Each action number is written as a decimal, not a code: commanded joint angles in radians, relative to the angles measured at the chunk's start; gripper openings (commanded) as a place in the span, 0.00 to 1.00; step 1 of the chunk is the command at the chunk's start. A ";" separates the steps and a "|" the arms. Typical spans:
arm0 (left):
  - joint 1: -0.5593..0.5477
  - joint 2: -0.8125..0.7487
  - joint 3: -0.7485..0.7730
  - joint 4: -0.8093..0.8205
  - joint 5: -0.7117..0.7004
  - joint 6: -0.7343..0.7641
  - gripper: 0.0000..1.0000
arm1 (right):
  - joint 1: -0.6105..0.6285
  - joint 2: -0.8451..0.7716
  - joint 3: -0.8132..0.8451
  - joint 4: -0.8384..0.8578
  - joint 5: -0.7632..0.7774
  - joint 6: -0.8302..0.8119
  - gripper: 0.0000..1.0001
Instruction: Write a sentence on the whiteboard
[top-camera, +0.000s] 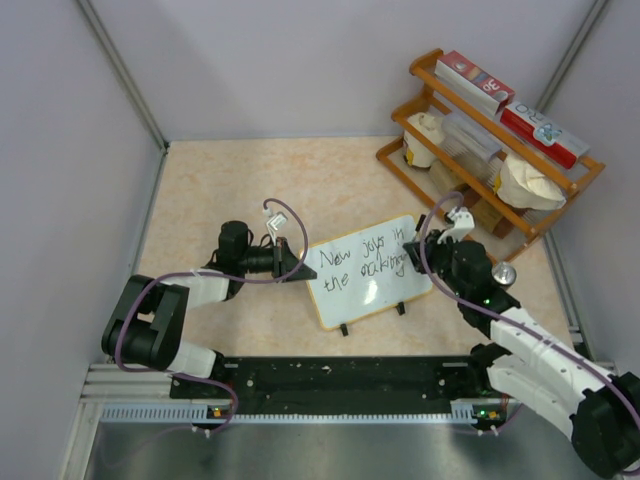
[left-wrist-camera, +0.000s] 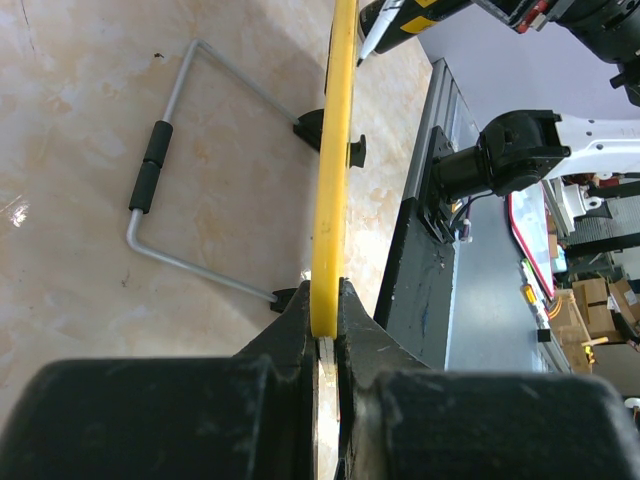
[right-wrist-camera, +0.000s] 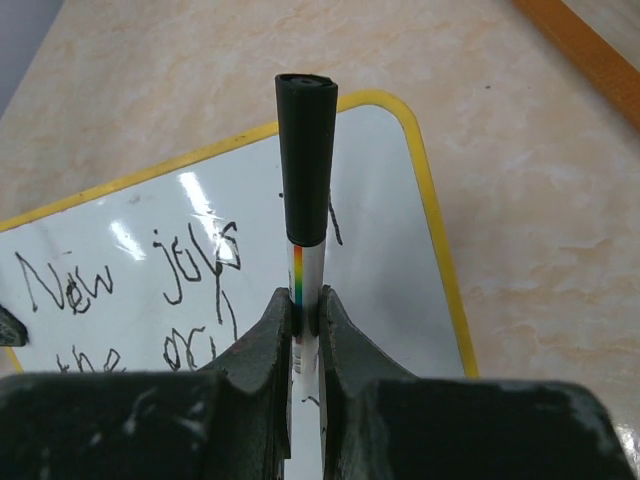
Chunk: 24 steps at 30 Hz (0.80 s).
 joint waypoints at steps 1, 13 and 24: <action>0.000 0.009 0.010 0.026 -0.026 0.086 0.00 | -0.009 -0.105 0.014 0.039 -0.041 0.012 0.00; 0.000 -0.046 -0.003 -0.006 -0.061 0.107 0.17 | -0.009 -0.299 0.080 -0.118 -0.079 -0.013 0.00; -0.002 -0.459 -0.021 -0.257 -0.253 0.161 0.82 | -0.009 -0.380 0.132 -0.283 -0.128 0.016 0.00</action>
